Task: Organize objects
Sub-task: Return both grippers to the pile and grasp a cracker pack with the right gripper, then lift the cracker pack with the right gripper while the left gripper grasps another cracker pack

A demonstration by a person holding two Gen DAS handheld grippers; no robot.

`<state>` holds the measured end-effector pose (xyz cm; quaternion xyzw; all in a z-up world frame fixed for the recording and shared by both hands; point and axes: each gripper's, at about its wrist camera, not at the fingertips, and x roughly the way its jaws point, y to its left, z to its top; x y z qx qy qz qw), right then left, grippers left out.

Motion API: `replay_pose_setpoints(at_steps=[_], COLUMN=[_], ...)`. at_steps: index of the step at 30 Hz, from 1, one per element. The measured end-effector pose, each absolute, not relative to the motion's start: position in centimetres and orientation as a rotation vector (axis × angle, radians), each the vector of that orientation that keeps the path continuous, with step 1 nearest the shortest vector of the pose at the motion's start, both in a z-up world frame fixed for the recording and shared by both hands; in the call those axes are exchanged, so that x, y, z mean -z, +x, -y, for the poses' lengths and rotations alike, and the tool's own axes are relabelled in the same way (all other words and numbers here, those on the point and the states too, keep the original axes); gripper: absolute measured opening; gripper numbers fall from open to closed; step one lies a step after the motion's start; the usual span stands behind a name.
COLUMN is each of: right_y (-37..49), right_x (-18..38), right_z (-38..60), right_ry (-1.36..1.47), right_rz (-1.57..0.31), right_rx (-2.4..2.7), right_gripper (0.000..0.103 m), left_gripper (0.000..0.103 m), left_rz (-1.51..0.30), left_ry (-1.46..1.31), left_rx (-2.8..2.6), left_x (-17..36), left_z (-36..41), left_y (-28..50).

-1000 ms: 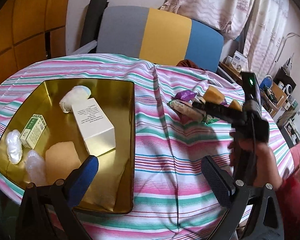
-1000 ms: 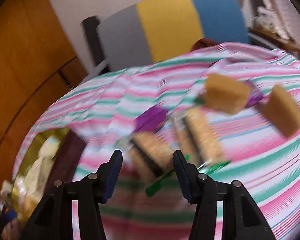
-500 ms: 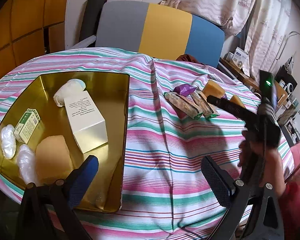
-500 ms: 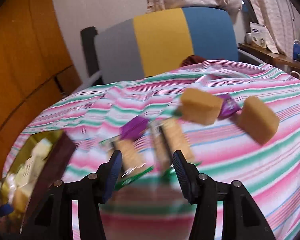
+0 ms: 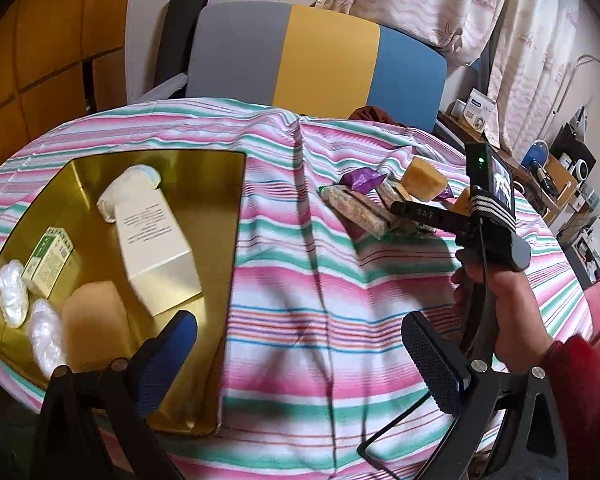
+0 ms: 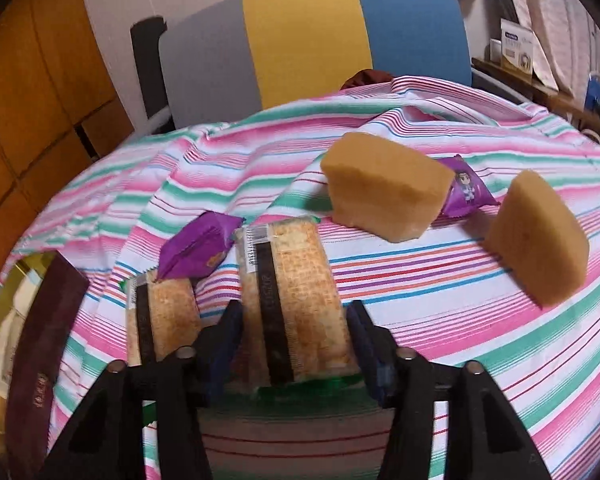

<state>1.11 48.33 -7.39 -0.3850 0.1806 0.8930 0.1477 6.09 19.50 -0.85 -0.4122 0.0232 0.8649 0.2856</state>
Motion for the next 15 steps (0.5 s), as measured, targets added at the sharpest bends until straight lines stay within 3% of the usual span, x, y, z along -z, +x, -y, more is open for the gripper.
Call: replay_pose_setpoints(at_steps=[9,15], right_y=[5.7,8.2], right_x=[7.2,7.8], right_z=[-48.4,-50.0], right_ry=[-1.084,-0.993], right_rz=[-0.375,-0.499], right_rx=[-2.415,-2.381], right_gripper=[0.050,0.050], left_gripper=[0.103,0.103], left_rz=[-0.049,-0.032], left_ry=[-1.090,-1.165], left_rx=[-2.336,-2.342], left_x=[0.2,1.0], left_z=[-23.4,-28.4], left_y=[4.0,0.6])
